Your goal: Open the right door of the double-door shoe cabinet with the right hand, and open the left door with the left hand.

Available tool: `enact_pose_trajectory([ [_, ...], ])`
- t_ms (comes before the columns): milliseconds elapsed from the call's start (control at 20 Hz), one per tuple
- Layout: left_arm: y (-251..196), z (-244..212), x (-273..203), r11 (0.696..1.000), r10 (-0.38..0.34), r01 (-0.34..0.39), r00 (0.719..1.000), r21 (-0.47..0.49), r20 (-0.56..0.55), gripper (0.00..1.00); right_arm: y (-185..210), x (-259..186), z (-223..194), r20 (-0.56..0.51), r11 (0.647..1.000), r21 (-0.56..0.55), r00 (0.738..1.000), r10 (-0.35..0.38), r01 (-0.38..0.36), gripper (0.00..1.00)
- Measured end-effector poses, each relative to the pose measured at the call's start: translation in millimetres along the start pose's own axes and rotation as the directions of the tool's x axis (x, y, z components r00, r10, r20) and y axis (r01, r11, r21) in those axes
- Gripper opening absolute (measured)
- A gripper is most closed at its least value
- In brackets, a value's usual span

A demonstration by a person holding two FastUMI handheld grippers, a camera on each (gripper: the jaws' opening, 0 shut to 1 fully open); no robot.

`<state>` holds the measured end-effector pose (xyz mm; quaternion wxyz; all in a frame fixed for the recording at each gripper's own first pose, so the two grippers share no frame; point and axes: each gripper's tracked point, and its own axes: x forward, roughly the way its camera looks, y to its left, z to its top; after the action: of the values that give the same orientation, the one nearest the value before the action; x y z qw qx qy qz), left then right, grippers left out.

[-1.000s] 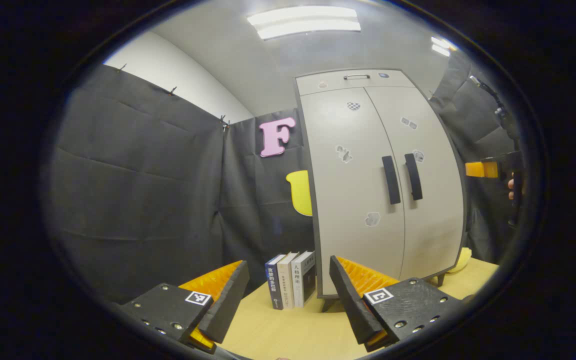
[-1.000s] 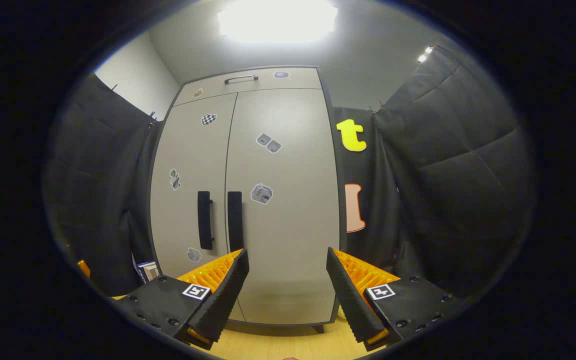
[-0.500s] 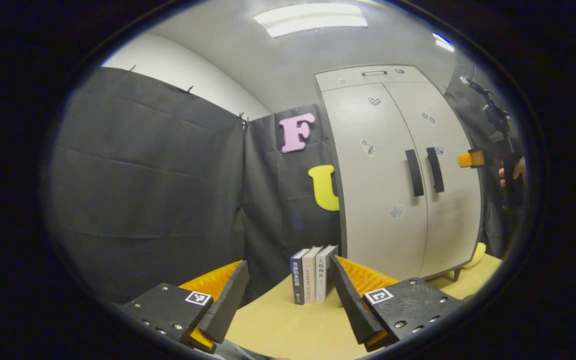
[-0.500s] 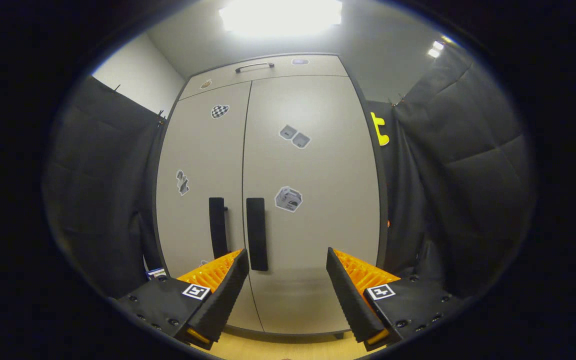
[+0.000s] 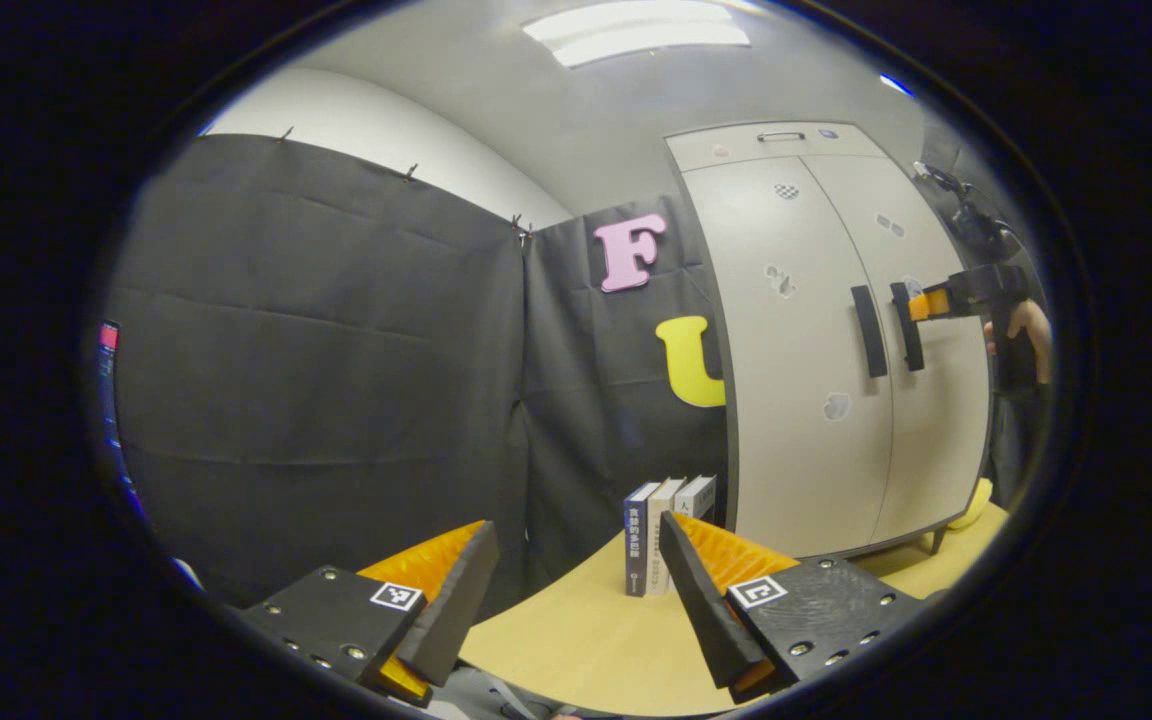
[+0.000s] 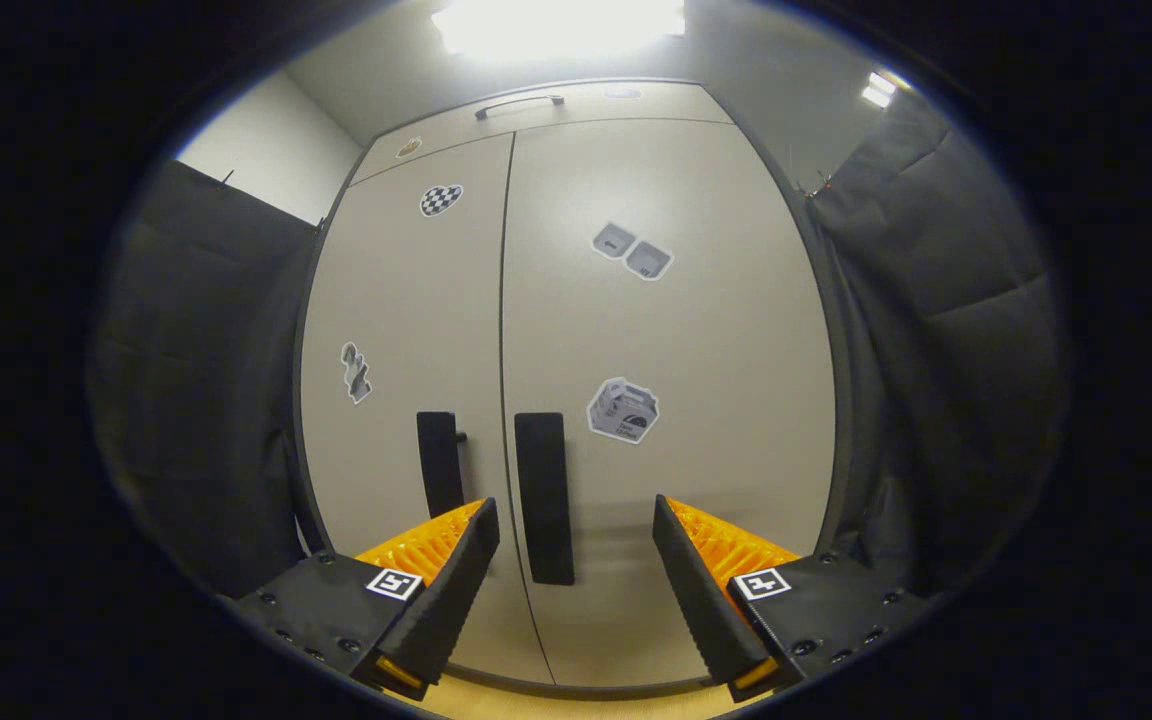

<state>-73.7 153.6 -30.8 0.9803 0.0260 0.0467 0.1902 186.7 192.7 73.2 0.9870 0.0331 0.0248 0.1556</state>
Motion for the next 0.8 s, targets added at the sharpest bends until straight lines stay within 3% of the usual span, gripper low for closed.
enact_pose_trajectory([
  [200, 4.9, -5.2, -0.5, 1.000, 0.021, -0.021, 1.000, 0.004, -0.018, 0.95, 14.2, 20.3, -11.4, -0.053, 1.000, 0.009, 0.998, 0.020, -0.020, 0.94],
  [350, 15.0, -12.1, -6.7, 0.999, 0.037, -0.037, 0.999, -0.007, -0.030, 0.95, 20.6, 33.1, -17.0, -0.087, 1.000, 0.004, 0.996, 0.022, -0.021, 0.84],
  [500, 18.4, -18.4, -6.1, 0.999, 0.046, -0.046, 0.998, -0.014, -0.045, 0.95, 24.8, 47.1, -23.0, -0.125, 1.000, -0.009, 0.992, 0.020, -0.021, 0.84],
  [550, 19.7, -18.9, -4.8, 0.999, 0.048, -0.049, 0.998, -0.012, -0.049, 0.95, 22.3, 50.0, -23.6, -0.130, 1.000, -0.012, 0.992, 0.003, -0.004, 0.69],
  [650, 23.3, -19.7, -4.4, 0.998, 0.056, -0.057, 0.997, -0.013, -0.050, 0.95, 20.6, 54.0, -23.9, -0.141, 1.000, -0.006, 0.990, -0.015, 0.015, 0.54],
  [800, 25.1, -20.5, -3.0, 0.998, 0.056, -0.057, 0.997, -0.018, -0.053, 0.95, 11.9, 55.3, -26.5, -0.170, 0.997, -0.002, 0.982, -0.076, 0.076, 0.54],
])
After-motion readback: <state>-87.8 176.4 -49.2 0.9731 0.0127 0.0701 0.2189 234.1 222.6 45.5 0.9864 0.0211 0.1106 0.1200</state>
